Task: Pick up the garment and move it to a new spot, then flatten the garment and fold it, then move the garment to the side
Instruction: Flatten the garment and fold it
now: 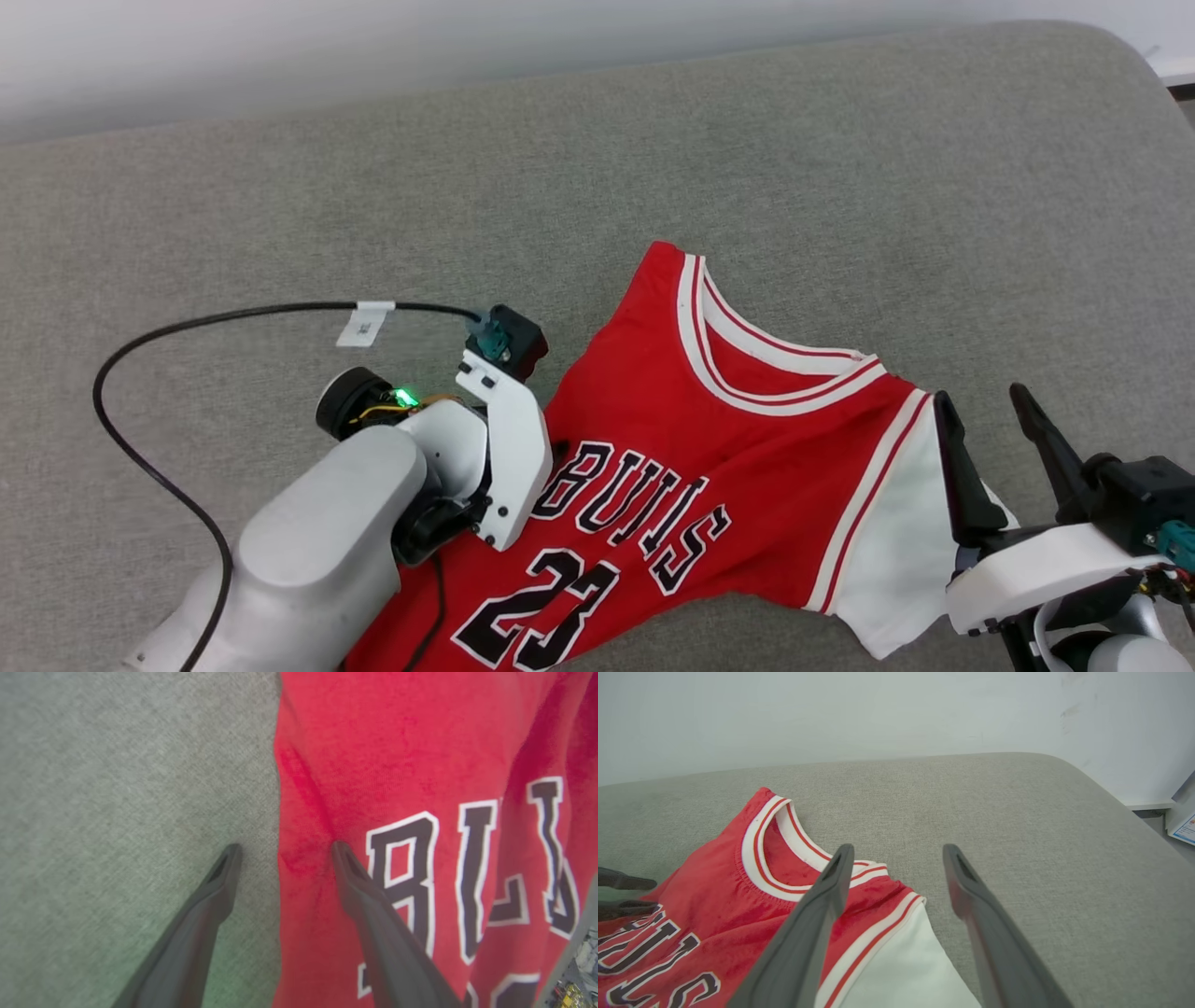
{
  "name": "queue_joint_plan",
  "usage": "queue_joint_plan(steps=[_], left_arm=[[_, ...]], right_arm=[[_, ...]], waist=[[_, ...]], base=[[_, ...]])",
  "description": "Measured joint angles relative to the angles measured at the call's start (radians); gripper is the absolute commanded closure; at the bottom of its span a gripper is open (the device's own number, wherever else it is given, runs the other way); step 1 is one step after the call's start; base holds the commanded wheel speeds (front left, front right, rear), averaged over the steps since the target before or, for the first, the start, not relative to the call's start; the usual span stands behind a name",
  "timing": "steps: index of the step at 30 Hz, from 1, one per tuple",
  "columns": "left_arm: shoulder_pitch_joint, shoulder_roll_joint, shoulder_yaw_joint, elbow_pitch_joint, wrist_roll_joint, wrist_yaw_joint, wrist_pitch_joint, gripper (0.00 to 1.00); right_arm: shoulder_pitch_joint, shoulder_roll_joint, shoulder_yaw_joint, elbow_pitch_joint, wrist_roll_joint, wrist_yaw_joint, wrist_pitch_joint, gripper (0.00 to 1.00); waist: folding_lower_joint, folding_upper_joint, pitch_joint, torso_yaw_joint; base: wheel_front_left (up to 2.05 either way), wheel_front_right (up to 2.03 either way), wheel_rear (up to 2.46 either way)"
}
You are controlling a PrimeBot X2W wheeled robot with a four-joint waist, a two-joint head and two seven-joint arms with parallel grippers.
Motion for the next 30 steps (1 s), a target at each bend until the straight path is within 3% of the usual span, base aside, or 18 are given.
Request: queue_joint_plan(steps=[1, 2, 3, 6, 10, 17, 20, 24, 29, 30], left_arm=[[-0.008, -0.001, -0.002, 0.004, -0.012, -0.004, 0.021, 0.52], [-0.013, -0.004, -0.003, 0.009, -0.023, -0.008, 0.04, 0.71], [-0.021, -0.004, -0.007, 0.012, -0.029, -0.011, 0.057, 1.0], [-0.031, -0.009, -0.013, 0.021, -0.03, -0.012, 0.061, 1.0], [-0.028, -0.018, -0.014, 0.03, 0.012, 0.012, -0.036, 1.0], [-0.024, 0.031, 0.045, -0.054, 0.076, 0.122, -0.205, 1.0], [0.032, 0.074, 0.079, -0.116, 0.069, 0.176, -0.227, 1.0], [0.177, 0.134, 0.133, -0.188, 0.009, 0.259, -0.236, 1.0], [0.402, 0.154, 0.193, -0.229, -0.101, 0.345, -0.265, 1.0], [0.44, 0.15, 0.2, -0.233, -0.124, 0.352, -0.273, 0.84]], right_arm=[[-0.002, 0.0, 0.001, 0.005, 0.003, 0.0, 0.0, 0.0], [-0.005, 0.0, 0.001, 0.008, 0.007, 0.0, -0.001, 0.0], [-0.008, 0.0, 0.001, 0.011, 0.007, 0.0, -0.004, 0.0], [-0.013, 0.0, 0.003, 0.019, 0.011, 0.0, -0.008, 0.0], [-0.017, 0.0, -0.008, 0.027, 0.012, 0.0, -0.008, 0.0], [-0.002, 0.0, -0.025, 0.031, 0.004, 0.0, 0.011, 0.0], [0.009, 0.0, -0.028, 0.026, 0.002, 0.0, 0.024, 0.0], [0.032, 0.0, -0.034, 0.02, 0.002, 0.0, 0.037, 0.0], [0.052, 0.0, -0.031, 0.008, 0.002, 0.0, 0.045, 0.0], [0.053, 0.0, -0.031, 0.006, 0.002, 0.0, 0.045, 0.0]], waist=[[0.0, 0.0, 0.004, -0.004], [0.0, 0.0, 0.007, -0.006], [0.0, 0.0, 0.01, -0.008], [0.0, 0.0, 0.012, -0.008], [0.0, 0.0, 0.003, 0.008], [0.0, 0.0, -0.05, 0.068], [0.0, 0.0, -0.08, 0.099], [0.0, 0.0, -0.12, 0.139], [-0.0001, 0.0, -0.163, 0.171], [-0.0001, 0.0, -0.17, 0.174]], base=[[0.0, 0.0, 0.0], [0.0, 0.0, 0.0], [0.0, 0.0, 0.0], [0.0, 0.0, 0.0], [0.0, 0.0, 0.0], [0.0, 0.0, 0.0], [0.0, 0.0, 0.0], [0.0, 0.0, 0.0], [0.0, 0.0, 0.0], [0.0, 0.0, 0.0]])
